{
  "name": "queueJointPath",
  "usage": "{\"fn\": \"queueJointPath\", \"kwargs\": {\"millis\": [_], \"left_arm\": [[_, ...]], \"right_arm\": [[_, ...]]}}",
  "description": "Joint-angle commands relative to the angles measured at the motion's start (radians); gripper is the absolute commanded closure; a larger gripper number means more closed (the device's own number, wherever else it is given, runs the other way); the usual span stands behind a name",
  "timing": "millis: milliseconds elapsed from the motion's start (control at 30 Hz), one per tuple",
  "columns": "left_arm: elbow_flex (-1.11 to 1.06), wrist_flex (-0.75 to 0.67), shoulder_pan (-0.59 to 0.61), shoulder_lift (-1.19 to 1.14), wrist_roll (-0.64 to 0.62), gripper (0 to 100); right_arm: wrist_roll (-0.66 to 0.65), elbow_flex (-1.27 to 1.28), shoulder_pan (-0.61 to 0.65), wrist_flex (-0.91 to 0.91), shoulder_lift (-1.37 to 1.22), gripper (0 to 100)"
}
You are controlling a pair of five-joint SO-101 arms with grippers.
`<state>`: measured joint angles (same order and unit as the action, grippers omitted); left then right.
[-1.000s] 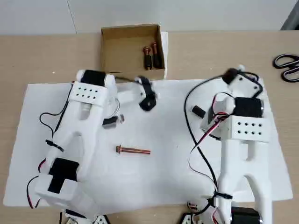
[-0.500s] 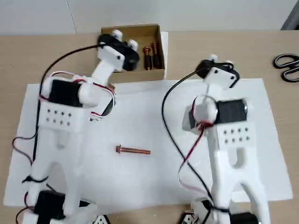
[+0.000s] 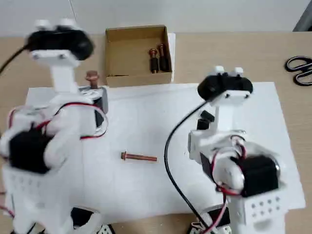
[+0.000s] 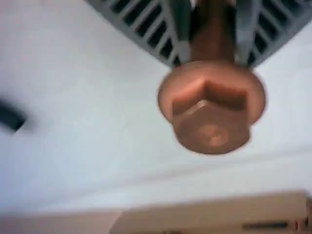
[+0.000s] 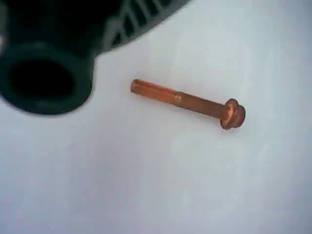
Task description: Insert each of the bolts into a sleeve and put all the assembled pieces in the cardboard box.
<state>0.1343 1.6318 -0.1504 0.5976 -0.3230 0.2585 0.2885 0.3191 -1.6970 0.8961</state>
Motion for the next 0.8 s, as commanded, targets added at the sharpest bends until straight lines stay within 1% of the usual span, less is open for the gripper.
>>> {"fn": "queueJointPath", "kwargs": {"millis": [0, 67, 167, 267, 367, 533, 633, 767], "left_arm": [[-0.016, -0.058, 0.000, 0.072, -0.098, 99], [-0.058, -0.061, 0.003, 0.098, -0.150, 99], [-0.125, -0.077, -0.005, 0.130, -0.247, 99], [-0.188, -0.146, -0.005, 0.161, -0.301, 99], [-0.245, -0.241, -0.005, 0.192, -0.341, 99], [-0.341, -0.404, -0.009, 0.250, -0.388, 99], [-0.395, -0.446, -0.072, 0.292, -0.388, 99], [-0.487, -0.477, -0.160, 0.356, -0.400, 99]], "right_arm": [[-0.023, 0.068, 0.004, 0.054, 0.065, 99.5], [-0.026, 0.118, 0.004, 0.091, 0.102, 99.5], [-0.074, 0.190, 0.005, 0.189, 0.154, 99.5], [-0.132, 0.267, 0.018, 0.300, 0.217, 99.5], [-0.199, 0.374, 0.085, 0.403, 0.295, 99.5], [-0.288, 0.582, 0.251, 0.576, 0.470, 99.5], [-0.319, 0.680, 0.341, 0.656, 0.559, 99.5], [-0.321, 0.752, 0.418, 0.670, 0.616, 99.5]]}}
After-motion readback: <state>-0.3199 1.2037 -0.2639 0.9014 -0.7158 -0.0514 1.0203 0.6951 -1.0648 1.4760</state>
